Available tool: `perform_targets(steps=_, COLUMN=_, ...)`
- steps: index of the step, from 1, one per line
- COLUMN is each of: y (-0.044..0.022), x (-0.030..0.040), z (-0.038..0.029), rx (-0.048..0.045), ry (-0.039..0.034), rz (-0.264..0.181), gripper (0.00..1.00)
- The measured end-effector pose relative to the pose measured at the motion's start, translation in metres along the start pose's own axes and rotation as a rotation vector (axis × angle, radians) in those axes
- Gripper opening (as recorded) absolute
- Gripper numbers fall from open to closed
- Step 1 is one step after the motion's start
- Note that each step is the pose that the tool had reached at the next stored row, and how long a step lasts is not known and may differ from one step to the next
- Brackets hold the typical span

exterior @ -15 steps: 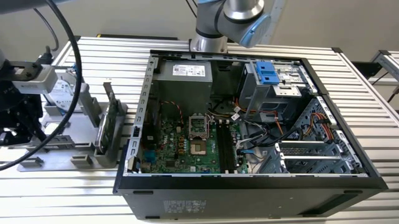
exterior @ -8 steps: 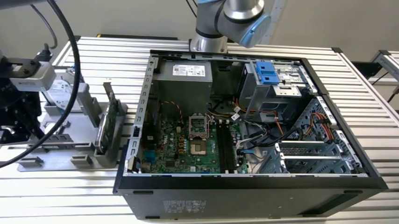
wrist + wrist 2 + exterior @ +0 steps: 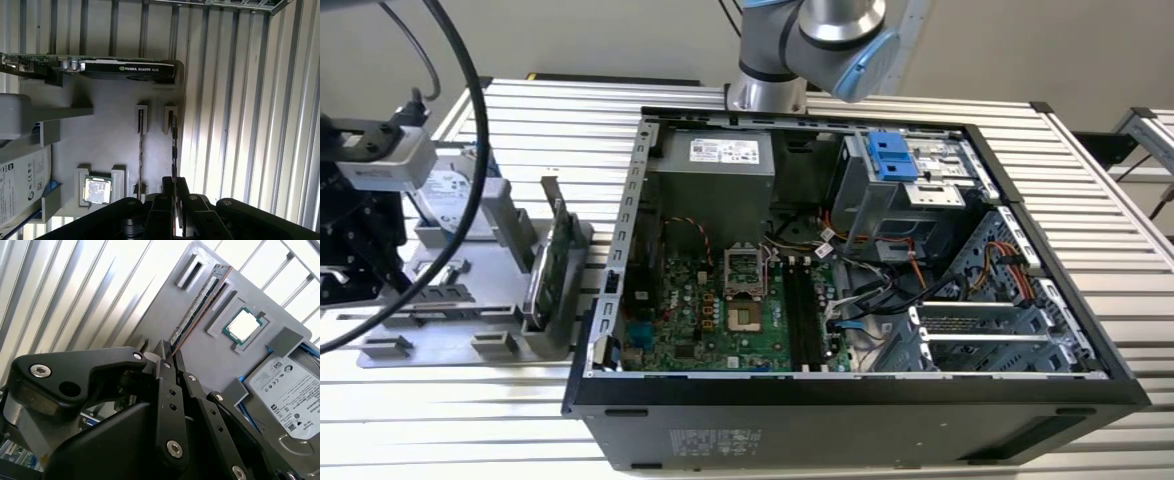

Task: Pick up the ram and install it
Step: 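Pick up the ram and move it above insertion slot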

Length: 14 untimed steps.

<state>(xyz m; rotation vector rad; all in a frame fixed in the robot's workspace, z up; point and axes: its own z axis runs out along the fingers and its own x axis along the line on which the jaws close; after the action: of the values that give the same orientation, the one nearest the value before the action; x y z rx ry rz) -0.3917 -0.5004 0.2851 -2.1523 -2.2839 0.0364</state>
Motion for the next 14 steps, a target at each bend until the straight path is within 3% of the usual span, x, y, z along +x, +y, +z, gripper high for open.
perform_targets(steps=14, y=-0.0004, x=-0.0001, z=-0.008, rx=0.0, ry=-0.0001, rz=0.0, gripper=0.0)
